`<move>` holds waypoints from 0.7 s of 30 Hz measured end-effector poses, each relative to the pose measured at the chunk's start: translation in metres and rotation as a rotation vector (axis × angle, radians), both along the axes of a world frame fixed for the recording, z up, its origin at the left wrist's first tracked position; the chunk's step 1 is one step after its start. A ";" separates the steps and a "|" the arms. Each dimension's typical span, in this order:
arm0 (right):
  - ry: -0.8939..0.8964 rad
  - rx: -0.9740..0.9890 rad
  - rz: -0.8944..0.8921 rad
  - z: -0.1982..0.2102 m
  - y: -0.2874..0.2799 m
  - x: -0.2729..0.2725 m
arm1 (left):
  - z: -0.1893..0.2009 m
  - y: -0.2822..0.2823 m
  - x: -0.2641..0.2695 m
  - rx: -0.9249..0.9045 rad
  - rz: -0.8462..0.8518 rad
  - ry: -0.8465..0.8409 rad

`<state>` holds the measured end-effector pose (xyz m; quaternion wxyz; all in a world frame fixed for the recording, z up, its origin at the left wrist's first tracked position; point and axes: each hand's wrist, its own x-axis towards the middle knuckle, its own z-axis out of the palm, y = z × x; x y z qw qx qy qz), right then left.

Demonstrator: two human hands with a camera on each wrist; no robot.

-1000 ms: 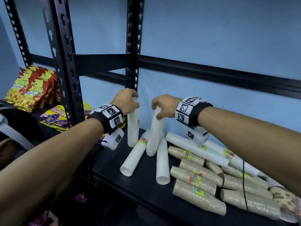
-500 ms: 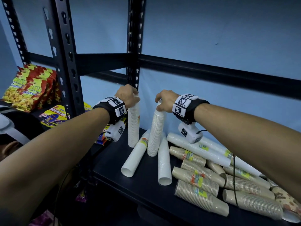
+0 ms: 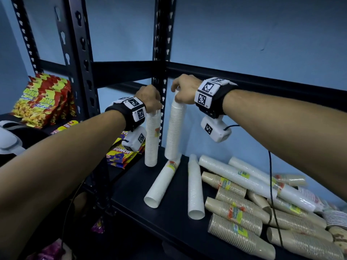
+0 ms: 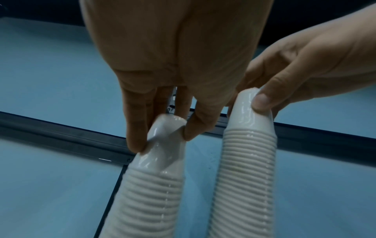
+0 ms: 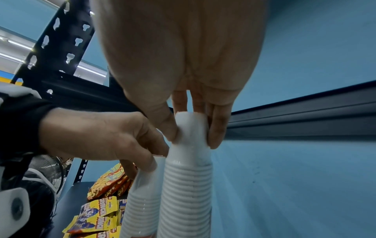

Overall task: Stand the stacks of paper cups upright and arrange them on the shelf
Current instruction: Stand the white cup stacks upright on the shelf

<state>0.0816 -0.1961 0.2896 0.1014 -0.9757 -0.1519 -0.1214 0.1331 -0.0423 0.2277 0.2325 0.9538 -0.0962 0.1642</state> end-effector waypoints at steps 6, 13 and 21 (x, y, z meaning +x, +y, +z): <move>0.010 -0.020 0.032 -0.022 0.018 0.023 | 0.001 0.010 0.006 0.008 0.032 0.055; 0.131 -0.080 0.063 -0.044 0.026 0.043 | -0.002 0.013 0.008 0.040 -0.027 0.064; 0.199 -0.140 0.067 -0.052 0.018 0.053 | -0.010 0.004 0.013 0.038 -0.096 0.125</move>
